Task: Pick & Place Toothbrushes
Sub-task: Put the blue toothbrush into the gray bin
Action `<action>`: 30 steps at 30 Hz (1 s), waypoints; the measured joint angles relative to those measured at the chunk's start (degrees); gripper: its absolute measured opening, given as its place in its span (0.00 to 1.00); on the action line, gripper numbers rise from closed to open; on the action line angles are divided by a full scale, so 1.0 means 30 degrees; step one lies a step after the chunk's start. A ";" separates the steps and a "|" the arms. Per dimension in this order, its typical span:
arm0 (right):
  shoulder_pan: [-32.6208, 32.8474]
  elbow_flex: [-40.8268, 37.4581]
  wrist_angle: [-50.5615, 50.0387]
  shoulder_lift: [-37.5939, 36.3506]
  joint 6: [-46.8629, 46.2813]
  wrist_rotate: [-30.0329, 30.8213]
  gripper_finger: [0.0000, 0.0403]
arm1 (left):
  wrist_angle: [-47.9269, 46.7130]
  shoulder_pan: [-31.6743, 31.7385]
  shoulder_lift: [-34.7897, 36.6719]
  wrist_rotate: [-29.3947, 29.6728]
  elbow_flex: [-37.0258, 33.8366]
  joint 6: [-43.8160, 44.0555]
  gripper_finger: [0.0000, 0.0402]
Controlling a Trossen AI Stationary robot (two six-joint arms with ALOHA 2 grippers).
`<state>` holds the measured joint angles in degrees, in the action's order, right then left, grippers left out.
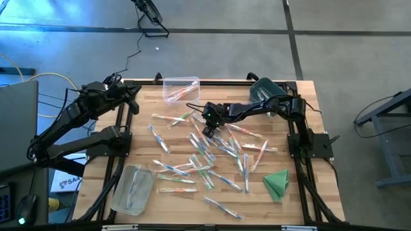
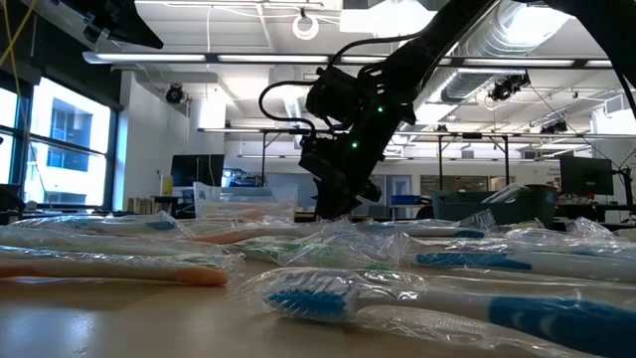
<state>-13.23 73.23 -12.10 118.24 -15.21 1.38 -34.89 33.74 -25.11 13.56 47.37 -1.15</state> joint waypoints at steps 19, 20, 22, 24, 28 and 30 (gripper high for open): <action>-0.0015 -0.0015 -0.0049 -0.0061 -0.0003 -0.0782 0.01 | 0.0000 0.0006 0.0001 -0.0007 0.0000 0.0007 0.00; -0.0004 -0.0025 -0.0129 -0.0116 -0.0003 -0.0990 0.01 | 0.0000 0.0000 0.0001 -0.0001 0.0000 0.0007 0.00; 0.0017 -0.0054 -0.0301 -0.0332 -0.0003 -0.1112 0.01 | 0.0000 0.0003 0.0001 0.0000 0.0000 0.0007 0.00; 0.0044 -0.0098 -0.0448 -0.0566 0.0096 -0.1084 0.01 | 0.0000 -0.0001 0.0001 -0.0005 0.0000 0.0007 0.00; 0.0044 -0.0082 -0.0384 -0.1202 0.0150 -0.1105 0.01 | 0.0007 0.0006 0.0001 0.0000 0.0000 0.0007 0.00; 0.0044 -0.0080 -0.0437 -0.1413 0.0393 -0.1094 0.01 | 0.0000 0.0003 -0.0003 0.0000 0.0000 0.0007 0.00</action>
<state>-13.10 72.99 -13.41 114.00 -14.03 -1.90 -34.89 33.75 -25.11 13.56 47.37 -1.13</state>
